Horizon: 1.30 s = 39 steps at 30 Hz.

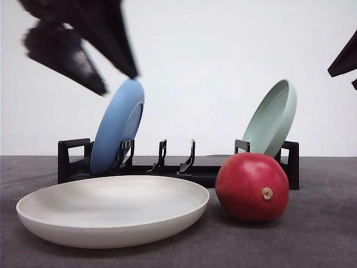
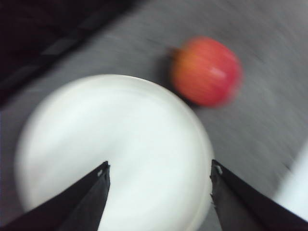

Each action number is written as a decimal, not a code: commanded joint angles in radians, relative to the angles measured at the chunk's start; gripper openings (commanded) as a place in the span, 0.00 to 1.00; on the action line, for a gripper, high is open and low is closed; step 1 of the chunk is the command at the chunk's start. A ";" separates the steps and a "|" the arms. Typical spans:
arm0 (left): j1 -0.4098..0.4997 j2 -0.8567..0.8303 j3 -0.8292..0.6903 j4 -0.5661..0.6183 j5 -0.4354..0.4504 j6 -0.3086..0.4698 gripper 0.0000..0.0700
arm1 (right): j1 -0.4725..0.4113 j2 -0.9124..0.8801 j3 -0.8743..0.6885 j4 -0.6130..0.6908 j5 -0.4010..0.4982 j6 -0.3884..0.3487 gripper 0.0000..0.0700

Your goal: Place pomegranate in white plate

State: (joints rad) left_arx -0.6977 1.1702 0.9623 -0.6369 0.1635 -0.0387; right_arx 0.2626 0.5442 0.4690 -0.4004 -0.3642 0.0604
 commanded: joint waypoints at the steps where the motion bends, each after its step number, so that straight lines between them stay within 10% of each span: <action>1: 0.067 -0.011 0.013 0.002 0.006 -0.028 0.56 | 0.004 0.003 0.017 0.009 -0.003 0.011 0.50; 15: 0.477 -0.291 -0.169 0.166 0.006 -0.059 0.56 | 0.005 0.003 0.017 0.003 -0.052 0.054 0.63; 31: 0.508 -0.373 -0.240 0.182 0.005 -0.087 0.56 | 0.243 0.283 0.221 -0.111 0.112 0.382 0.63; 39: 0.508 -0.373 -0.240 0.181 0.005 -0.087 0.56 | 0.377 0.553 0.328 -0.116 0.278 0.395 0.75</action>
State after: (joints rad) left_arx -0.1875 0.7910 0.7143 -0.4675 0.1635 -0.1211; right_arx 0.6263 1.0714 0.7766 -0.5201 -0.1025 0.4426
